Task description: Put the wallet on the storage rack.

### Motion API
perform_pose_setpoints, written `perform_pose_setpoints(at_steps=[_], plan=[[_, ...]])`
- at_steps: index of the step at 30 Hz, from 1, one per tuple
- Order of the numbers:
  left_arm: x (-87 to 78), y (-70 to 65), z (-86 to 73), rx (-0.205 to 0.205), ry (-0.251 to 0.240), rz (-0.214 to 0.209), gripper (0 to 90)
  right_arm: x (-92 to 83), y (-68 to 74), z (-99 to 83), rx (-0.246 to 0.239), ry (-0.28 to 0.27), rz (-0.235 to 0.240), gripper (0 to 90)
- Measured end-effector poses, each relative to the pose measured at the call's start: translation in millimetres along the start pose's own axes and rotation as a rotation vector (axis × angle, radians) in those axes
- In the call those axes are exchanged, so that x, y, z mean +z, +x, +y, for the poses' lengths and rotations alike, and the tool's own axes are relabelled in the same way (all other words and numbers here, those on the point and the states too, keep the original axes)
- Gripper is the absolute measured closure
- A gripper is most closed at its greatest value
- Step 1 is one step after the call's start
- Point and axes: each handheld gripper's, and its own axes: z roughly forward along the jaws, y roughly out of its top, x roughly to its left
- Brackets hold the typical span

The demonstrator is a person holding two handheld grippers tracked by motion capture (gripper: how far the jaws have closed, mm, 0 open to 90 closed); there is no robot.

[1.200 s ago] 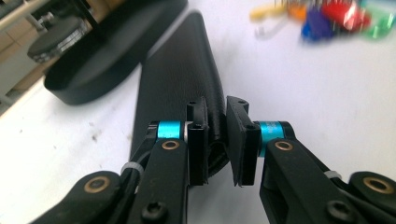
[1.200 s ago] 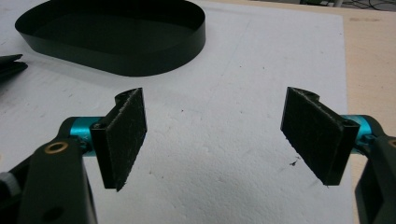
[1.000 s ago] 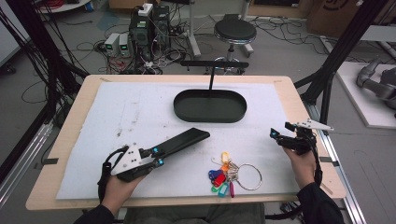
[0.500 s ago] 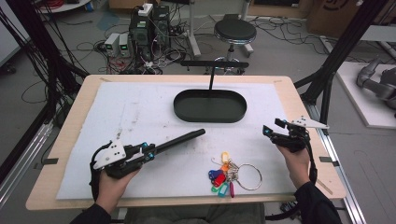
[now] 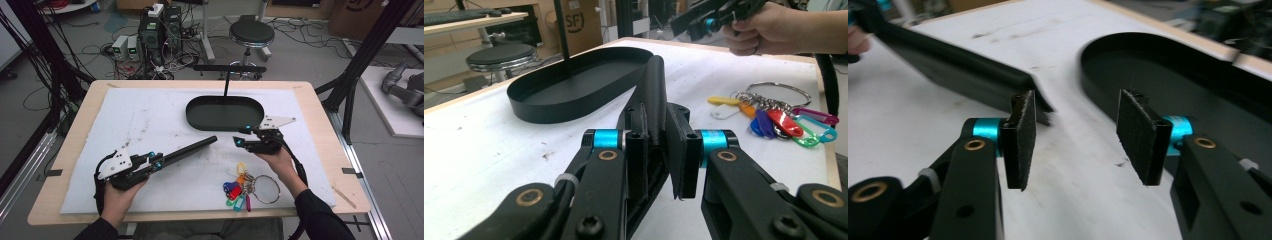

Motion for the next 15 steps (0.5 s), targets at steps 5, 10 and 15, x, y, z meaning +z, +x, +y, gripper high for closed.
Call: perform_pose_setpoints(at_steps=[5,10,15], plan=[[-0.2,0.5,-1.0,-0.003,-0.001,-0.001,79.3,30.9,11.3,8.8,-0.05,0.056,0.067,59.5],[-0.1,0.7,-1.7,-0.005,-0.003,-0.003,79.3,48.0,13.1,10.9,-0.05,0.094,0.1,64.5],[0.2,0.4,-1.0,0.001,-0.004,-0.001,79.2,51.7,19.9,12.7,-0.085,0.11,0.101,75.9]])
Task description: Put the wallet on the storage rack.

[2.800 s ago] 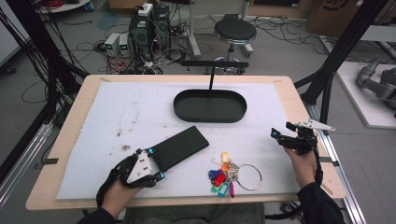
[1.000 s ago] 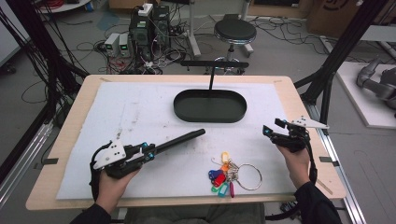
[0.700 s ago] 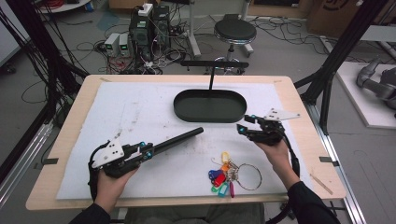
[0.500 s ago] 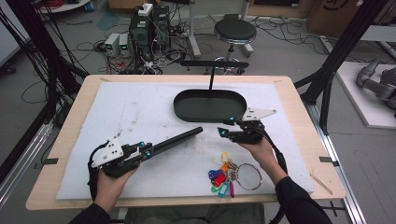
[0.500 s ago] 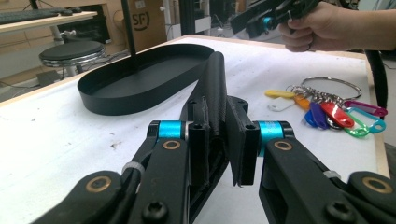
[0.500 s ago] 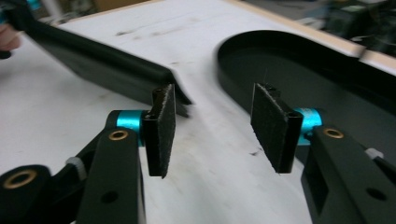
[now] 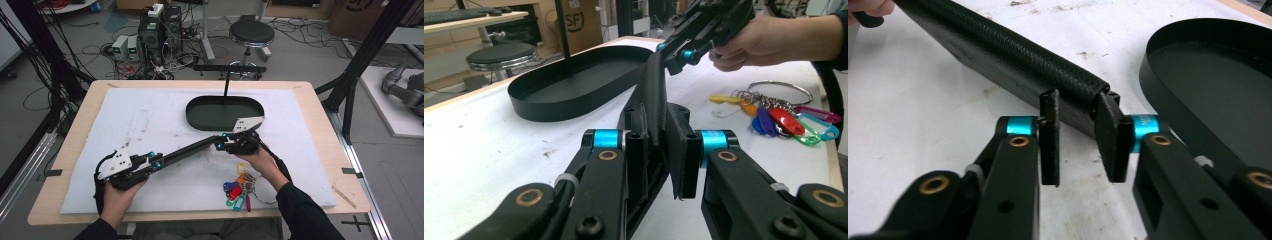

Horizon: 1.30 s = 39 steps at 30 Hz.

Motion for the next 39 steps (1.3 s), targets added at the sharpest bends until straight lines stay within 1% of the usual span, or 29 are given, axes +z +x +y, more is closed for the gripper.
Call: perform_pose_setpoints(at_steps=[1,2,3,4,5,6,7,8,9,10,11,12,13,14,15,16,17,18,19,20,21,22,24,25,27,31,35,36,39], plan=[[0.0,-0.3,0.7,0.0,-0.003,-0.004,79.2,0.0,0.0,0.0,0.0,0.0,0.0,75.9],[0.7,-1.0,1.7,-0.003,-0.01,-0.009,79.3,-7.0,1.2,0.9,0.001,-0.001,-0.003,77.1],[1.6,-2.3,2.8,-0.007,-0.016,-0.014,79.3,-7.0,1.2,0.9,0.001,-0.001,-0.003,77.1],[4.7,-4.9,4.8,-0.01,-0.023,-0.033,79.2,-17.5,3.5,0.8,-0.001,-0.007,-0.006,78.1],[4.7,-4.9,4.8,-0.01,-0.023,-0.033,79.2,-23.1,4.9,0.4,0.006,-0.008,-0.006,78.6],[10.0,-7.6,5.7,-0.007,-0.018,-0.052,79.2,-28.9,6.1,-0.3,0.016,-0.008,-0.01,78.8],[10.0,-7.6,5.7,-0.007,-0.018,-0.052,79.1,-33.9,6.4,-1.7,0.019,-0.014,-0.015,79.2],[13.2,-8.6,5.4,-0.008,-0.013,-0.06,79.1,-33.9,6.4,-1.7,0.019,-0.014,-0.015,79.2],[19.6,-9.3,3.8,-0.013,-0.005,-0.074,78.9,-42.0,5.4,-5.9,0.046,-0.019,-0.012,80.3],[19.6,-9.3,3.8,-0.013,-0.005,-0.074,78.8,-44.4,4.4,-8.3,0.066,-0.007,-0.008,80.4],[21.7,-8.6,3.7,-0.02,-0.007,-0.079,78.8,-44.4,4.4,-8.3,0.066,-0.007,-0.008,80.4],[23.9,-8.2,3.9,-0.024,-0.008,-0.085,78.7,-45.0,3.5,-11.1,0.081,-0.003,-0.004,80.4],[25.3,-8.1,4.0,-0.021,-0.01,-0.085,78.2,-45.1,3.3,-14.5,0.096,0.003,-0.004,80.4],[26.3,-7.7,4.1,-0.019,-0.008,-0.087,77.5,-44.6,2.6,-16.9,0.099,0.002,-0.012,80.4],[27.0,-7.2,3.7,-0.02,-0.01,-0.085,74.5,-44.2,1.6,-19.5,0.116,-0.003,-0.009,80.4],[27.5,-6.9,3.3,-0.022,-0.014,-0.083,74.5,-44.2,1.6,-19.5,0.116,-0.003,-0.009,80.4],[27.7,-6.2,2.8,-0.017,-0.017,-0.08,70.5,-43.9,1.9,-19.3,0.124,-0.005,-0.011,80.5],[31.8,-6.5,2.0,0.004,0.029,-0.064,65.4,-43.8,2.4,-19.0,0.126,-0.006,-0.016,80.5],[35.2,-7.1,0.4,0.008,0.055,-0.065,60.8,-43.4,2.2,-19.0,0.127,-0.008,-0.021,80.5],[35.2,-7.1,0.4,0.008,0.055,-0.065,58.3,-43.4,2.2,-19.0,0.127,-0.008,-0.021,80.5],[42.3,-9.4,-3.2,0.02,0.095,-0.079,56.9,-42.5,1.8,-19.1,0.136,-0.014,-0.023,80.5],[42.3,-9.4,-3.2,0.02,0.095,-0.079,55.4,-42.1,1.4,-19.1,0.134,-0.015,-0.024,80.6],[47.2,-11.7,-5.4,0.052,0.129,-0.076,55.7,-41.9,1.1,-19.1,0.132,-0.015,-0.024,80.6],[47.5,-11.3,-6.2,0.065,0.13,-0.071,60.2,-42.0,0.8,-19.3,0.137,-0.015,-0.023,80.5],[46.6,-8.3,-6.8,0.066,0.122,-0.075,68.2,-42.1,1.1,-19.2,0.133,-0.014,-0.021,80.3],[46.5,-6.4,-7.7,0.065,0.114,-0.079,72.2,-41.5,1.3,-19.2,0.13,-0.015,-0.02,78.1],[45.8,-4.8,-7.5,0.063,0.113,-0.087,74.1,-42.2,1.0,-19.0,0.123,-0.021,-0.014,70.2],[45.3,-4.2,-7.6,0.061,0.112,-0.091,74.4,-43.2,0.9,-18.9,0.118,-0.028,-0.016,66.3],[42.5,-2.0,-7.5,0.054,0.102,-0.1,74.7,-49.3,-1.0,-19.3,0.121,-0.057,-0.019,59.5]])
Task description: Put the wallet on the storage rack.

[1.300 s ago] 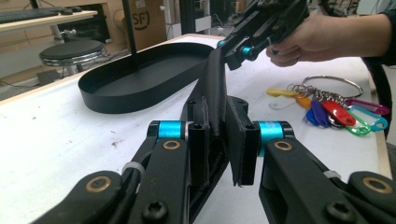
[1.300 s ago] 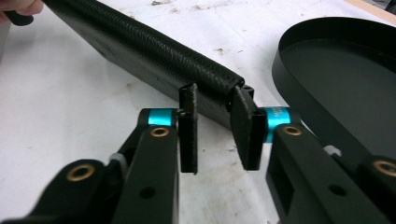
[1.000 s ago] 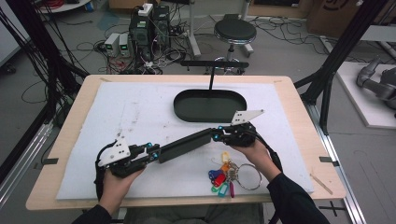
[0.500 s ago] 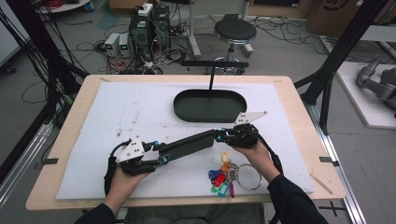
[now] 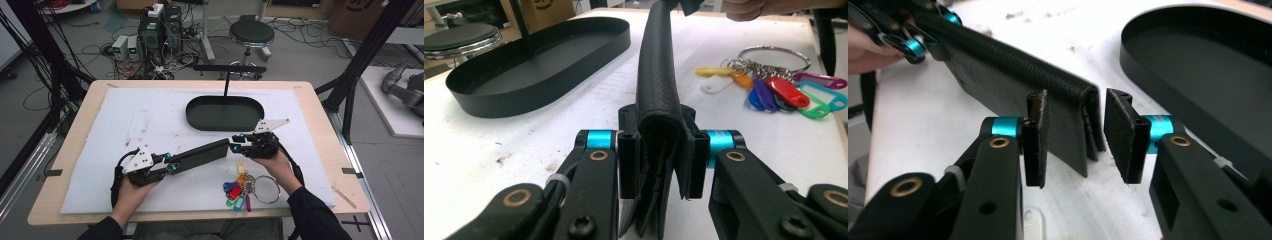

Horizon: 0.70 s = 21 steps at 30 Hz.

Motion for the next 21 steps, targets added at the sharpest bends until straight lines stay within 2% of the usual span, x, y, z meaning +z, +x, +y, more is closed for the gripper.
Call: perform_pose_setpoints(at_steps=[1,3,4,5,6,9,10,11,16,19,20,21], plan=[[-1.0,0.5,0.2,0.0,-0.006,-0.006,74.7,0.0,0.0,0.0,0.0,0.0,0.0,59.5],[-3.6,0.7,2.2,-0.002,-0.039,-0.031,75.0,-7.4,-2.9,0.1,-0.001,-0.037,0.019,51.6],[-3.6,0.7,2.2,-0.002,-0.039,-0.031,75.0,-7.4,-2.9,0.1,-0.001,-0.037,0.019,51.6],[-4.5,0.9,3.6,-0.007,-0.059,-0.039,75.0,-8.9,-3.5,0.0,-0.007,-0.043,0.024,50.2],[-4.9,1.0,4.4,-0.012,-0.069,-0.043,74.9,-11.4,-4.1,0.1,-0.01,-0.056,0.039,45.6],[-6.5,1.4,7.6,-0.023,-0.105,-0.075,74.9,-13.4,-3.9,0.6,-0.008,-0.066,0.053,41.4],[-6.6,1.2,9.0,-0.032,-0.117,-0.087,74.9,-15.3,-3.6,1.4,-0.028,-0.079,0.062,41.3],[-6.6,1.2,9.0,-0.032,-0.117,-0.087,74.9,-15.3,-3.6,1.4,-0.028,-0.079,0.062,41.3],[-5.6,3.1,14.3,-0.03,-0.125,-0.111,74.9,-28.6,-7.5,2.9,-0.016,-0.124,0.027,37.9],[-2.4,4.3,19.8,-0.025,-0.116,-0.125,74.9,-40.8,-14.4,1.1,-0.001,-0.157,-0.018,36.8],[-1.2,4.4,21.4,-0.022,-0.114,-0.128,74.9,-48.8,-19.5,-1.0,0.013,-0.174,-0.064,36.0],[0.6,4.8,23.8,-0.015,-0.11,-0.13,74.9,-48.8,-19.5,-1.0,0.013,-0.174,-0.064,36.0]])
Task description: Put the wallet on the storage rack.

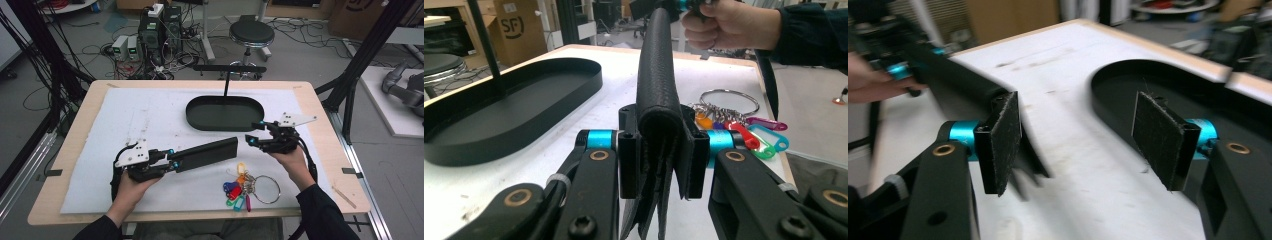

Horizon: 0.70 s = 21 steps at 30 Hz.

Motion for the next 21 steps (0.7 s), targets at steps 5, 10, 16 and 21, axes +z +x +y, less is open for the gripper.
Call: perform_pose_setpoints(at_steps=[5,10,16,21], plan=[[11.1,5.0,10.2,0.016,0.01,-0.009,74.9,-24.7,-18.8,-5.1,0.032,-0.037,-0.123,34.9],[21.4,13.5,21.1,0.034,0.005,-0.009,74.9,-47.3,-33.3,-15.2,0.067,-0.044,-0.252,34.2],[34.4,26.4,36.0,0.057,0.004,-0.002,74.9,-58.0,-37.8,-19.6,0.09,-0.059,-0.294,33.8],[46.3,37.7,48.9,0.076,0.009,0.007,74.9,-63.7,-40.5,-23.9,0.098,-0.057,-0.334,33.8]])
